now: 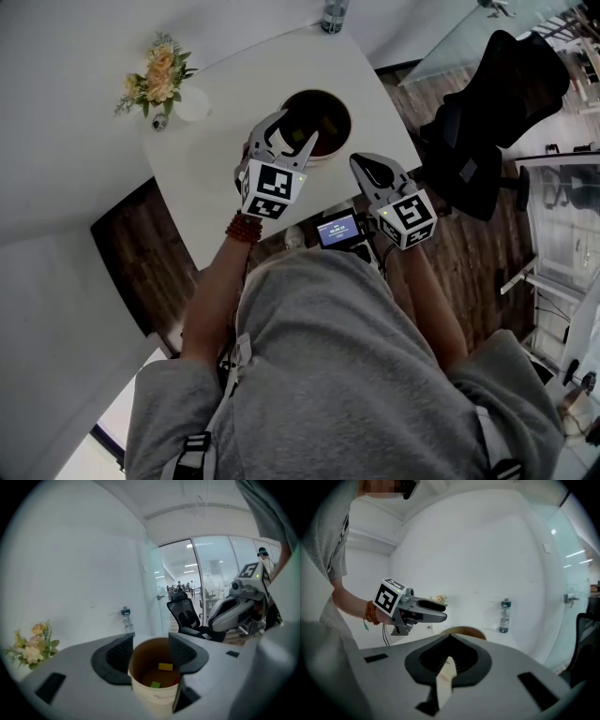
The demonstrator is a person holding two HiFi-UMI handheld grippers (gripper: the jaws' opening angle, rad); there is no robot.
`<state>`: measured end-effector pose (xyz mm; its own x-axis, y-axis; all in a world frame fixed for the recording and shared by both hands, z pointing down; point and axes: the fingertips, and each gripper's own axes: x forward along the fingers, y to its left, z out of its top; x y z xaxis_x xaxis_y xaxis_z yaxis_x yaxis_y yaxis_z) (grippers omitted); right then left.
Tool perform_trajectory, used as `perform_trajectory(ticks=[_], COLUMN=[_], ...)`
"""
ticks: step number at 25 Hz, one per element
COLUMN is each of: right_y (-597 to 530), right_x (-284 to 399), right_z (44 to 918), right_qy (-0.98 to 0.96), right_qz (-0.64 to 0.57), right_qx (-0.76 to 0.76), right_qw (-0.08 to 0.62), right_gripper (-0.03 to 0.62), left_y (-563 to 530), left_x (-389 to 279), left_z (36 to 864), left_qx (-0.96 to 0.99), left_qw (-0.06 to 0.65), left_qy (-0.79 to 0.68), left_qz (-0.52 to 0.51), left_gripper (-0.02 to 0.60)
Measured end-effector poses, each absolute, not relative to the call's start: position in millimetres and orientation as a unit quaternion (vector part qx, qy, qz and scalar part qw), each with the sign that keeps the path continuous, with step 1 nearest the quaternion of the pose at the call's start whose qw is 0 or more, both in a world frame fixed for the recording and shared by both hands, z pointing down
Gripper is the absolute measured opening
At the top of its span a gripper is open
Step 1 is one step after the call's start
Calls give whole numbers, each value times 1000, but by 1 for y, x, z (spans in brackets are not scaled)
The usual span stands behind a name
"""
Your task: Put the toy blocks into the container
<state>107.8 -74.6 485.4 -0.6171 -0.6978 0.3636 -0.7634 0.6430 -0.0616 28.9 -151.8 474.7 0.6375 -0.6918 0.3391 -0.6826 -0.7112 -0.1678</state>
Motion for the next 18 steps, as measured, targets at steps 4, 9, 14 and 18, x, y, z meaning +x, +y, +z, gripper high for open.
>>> perform_trajectory(ticks=[4, 9, 14, 18], right_y=[-74, -77, -78, -82], right_x=[98, 76, 45, 20], right_z=[473, 441, 412, 398], right_qy=[-897, -908, -920, -928], right_qz=[89, 53, 11, -4], right_qx=[406, 394, 375, 358], right_qw=[150, 132, 115, 102], right_gripper=[3, 3, 3, 3], left_y=[-137, -120, -103, -93], left_x=[-5, -47, -78, -98], left_z=[461, 442, 424, 412], left_qx=[-894, -875, -860, -847], left_qw=[8, 9, 15, 17], left_qy=[415, 462, 498, 523], left_qz=[-167, -141, -110, -95], left_gripper=[229, 210, 180, 151])
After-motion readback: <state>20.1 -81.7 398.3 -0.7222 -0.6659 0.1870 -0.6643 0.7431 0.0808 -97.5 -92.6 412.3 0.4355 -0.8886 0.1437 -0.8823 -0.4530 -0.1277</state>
